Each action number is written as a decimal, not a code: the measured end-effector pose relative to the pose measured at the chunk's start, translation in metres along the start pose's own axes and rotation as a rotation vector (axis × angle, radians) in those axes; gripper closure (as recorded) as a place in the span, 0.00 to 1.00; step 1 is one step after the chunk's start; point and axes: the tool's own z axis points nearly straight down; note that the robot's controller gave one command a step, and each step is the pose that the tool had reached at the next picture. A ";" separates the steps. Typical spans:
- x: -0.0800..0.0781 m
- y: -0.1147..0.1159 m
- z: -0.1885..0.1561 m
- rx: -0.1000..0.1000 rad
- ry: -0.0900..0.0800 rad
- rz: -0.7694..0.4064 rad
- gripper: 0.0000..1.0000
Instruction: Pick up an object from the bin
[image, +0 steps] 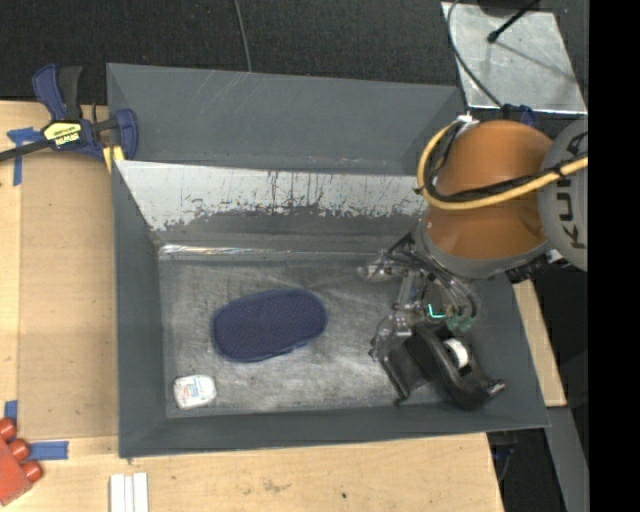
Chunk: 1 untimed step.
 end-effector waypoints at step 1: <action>-0.002 0.000 -0.004 0.000 -0.008 0.000 1.00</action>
Offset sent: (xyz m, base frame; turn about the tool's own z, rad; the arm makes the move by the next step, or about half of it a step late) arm 0.0000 0.0000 0.0000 0.0000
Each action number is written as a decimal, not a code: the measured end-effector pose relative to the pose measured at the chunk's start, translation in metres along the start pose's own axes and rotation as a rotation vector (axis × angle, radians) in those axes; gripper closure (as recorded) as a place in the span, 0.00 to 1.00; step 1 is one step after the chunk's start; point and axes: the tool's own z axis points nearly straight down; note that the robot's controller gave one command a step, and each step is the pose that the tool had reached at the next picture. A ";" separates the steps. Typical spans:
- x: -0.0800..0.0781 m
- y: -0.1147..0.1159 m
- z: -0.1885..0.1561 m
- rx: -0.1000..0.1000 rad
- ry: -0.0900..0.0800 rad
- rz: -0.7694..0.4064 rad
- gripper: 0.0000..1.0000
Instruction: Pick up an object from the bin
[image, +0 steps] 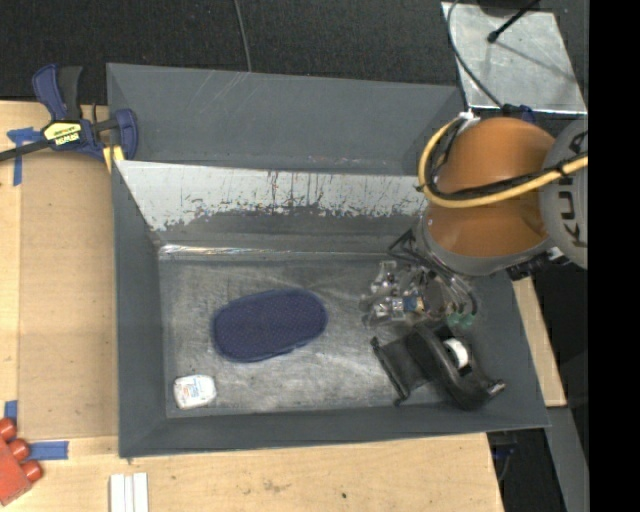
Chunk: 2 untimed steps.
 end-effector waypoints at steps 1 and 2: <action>0.000 0.000 0.000 0.000 0.000 0.000 0.00; -0.021 0.046 0.062 -0.002 0.005 -0.208 0.00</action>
Offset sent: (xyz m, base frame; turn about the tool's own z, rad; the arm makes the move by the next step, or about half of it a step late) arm 0.0000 0.0000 0.0000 0.0000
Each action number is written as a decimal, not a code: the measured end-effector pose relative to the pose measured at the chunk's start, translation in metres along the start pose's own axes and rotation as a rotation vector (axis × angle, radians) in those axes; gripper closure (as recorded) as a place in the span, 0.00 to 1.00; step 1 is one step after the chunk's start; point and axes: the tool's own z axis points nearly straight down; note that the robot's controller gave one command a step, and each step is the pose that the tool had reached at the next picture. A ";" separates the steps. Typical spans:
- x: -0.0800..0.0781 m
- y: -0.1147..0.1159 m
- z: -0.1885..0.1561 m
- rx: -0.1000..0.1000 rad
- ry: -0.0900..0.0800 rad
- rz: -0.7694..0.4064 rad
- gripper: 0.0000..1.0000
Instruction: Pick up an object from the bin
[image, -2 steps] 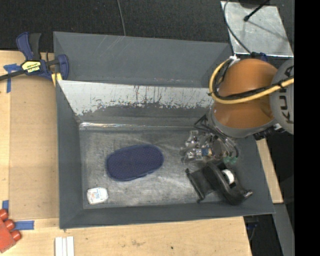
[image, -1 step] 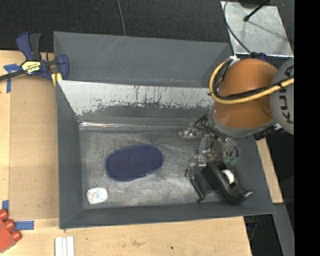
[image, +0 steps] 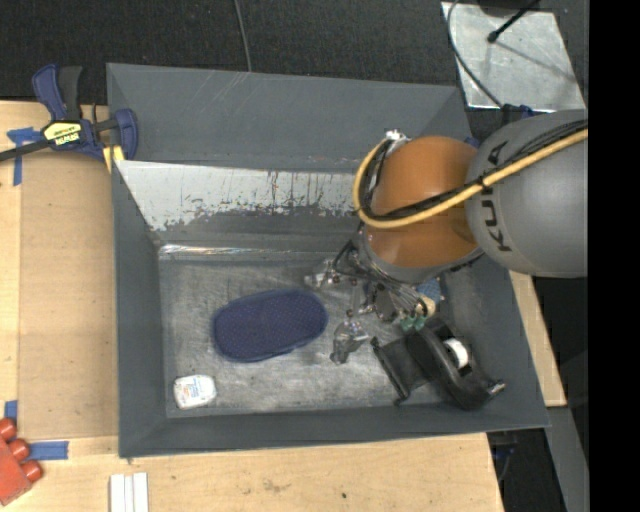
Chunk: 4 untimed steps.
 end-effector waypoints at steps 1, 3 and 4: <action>-0.058 0.024 0.068 0.002 -0.009 -0.004 0.00; -0.051 0.064 0.062 0.004 -0.020 0.028 1.00; -0.055 0.083 -0.090 0.002 -0.015 -0.017 1.00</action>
Offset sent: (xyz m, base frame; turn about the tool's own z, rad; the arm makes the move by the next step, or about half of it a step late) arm 0.0482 0.0343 -0.0682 -0.0020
